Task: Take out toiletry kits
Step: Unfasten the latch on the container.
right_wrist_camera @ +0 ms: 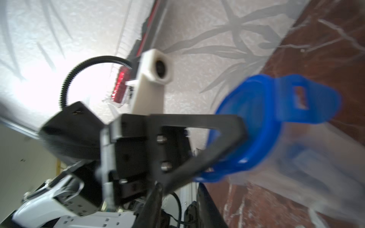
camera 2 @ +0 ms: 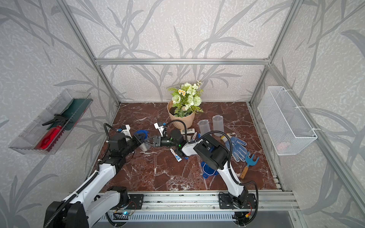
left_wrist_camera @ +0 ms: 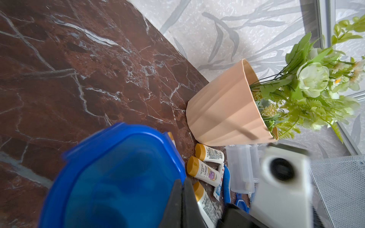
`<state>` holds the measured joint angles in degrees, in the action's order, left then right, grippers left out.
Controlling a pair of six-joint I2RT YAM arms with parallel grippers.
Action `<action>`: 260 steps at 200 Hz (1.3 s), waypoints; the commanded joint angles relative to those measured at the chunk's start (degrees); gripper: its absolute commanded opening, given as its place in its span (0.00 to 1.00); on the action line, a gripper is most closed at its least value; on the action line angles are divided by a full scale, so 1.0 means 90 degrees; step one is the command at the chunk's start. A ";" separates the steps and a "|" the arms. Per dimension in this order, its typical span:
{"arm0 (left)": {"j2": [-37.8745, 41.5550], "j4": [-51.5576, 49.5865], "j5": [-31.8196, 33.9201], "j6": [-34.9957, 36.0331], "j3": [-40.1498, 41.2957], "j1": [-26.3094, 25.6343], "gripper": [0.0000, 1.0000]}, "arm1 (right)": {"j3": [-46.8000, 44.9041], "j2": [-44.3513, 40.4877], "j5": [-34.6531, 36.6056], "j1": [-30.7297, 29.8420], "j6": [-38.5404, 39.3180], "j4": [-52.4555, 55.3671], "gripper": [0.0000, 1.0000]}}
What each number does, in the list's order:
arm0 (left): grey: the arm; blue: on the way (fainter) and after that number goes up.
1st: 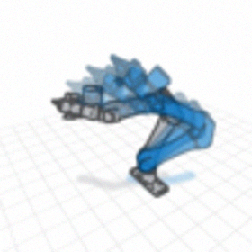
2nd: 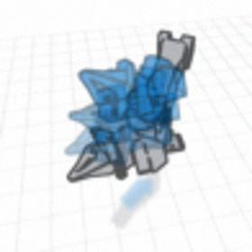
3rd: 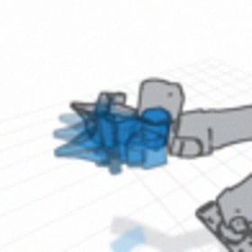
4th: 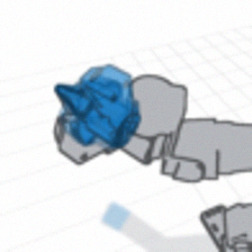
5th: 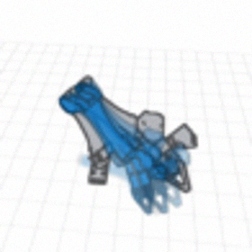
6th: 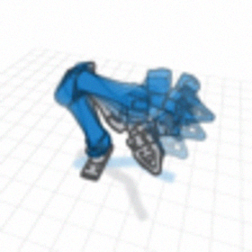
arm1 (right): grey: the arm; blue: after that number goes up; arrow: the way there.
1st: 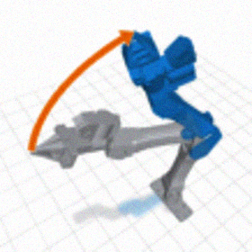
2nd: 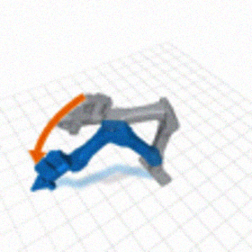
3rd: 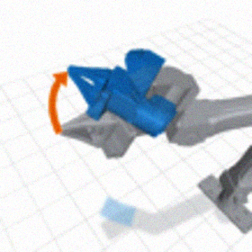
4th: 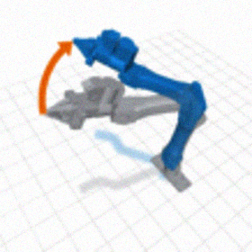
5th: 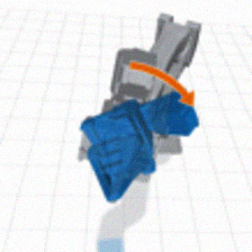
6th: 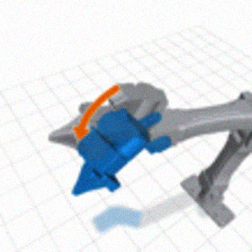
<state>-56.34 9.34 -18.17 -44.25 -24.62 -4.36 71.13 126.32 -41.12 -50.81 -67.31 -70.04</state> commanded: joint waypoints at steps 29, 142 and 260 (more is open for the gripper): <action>-0.0362 -0.2860 0.0402 0.0112 0.0841 0.0038 0.00 | 0.0028 -0.0745 -0.0176 -0.0088 0.0200 -0.1164 0.30; -0.0260 -0.3348 0.0052 0.0050 -0.1329 0.0036 0.00 | -0.0708 -0.1577 0.0155 -0.0096 0.2101 0.2056 0.00; -0.0869 -0.4443 0.2146 0.1383 -0.3596 0.0057 0.01 | 0.1327 -0.1703 0.3894 -0.1414 0.5889 0.8429 0.00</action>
<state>-64.20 -27.07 -7.51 -35.86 -53.69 -4.14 79.26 109.58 -13.52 -61.82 -20.21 -3.99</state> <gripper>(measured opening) 0.048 0.049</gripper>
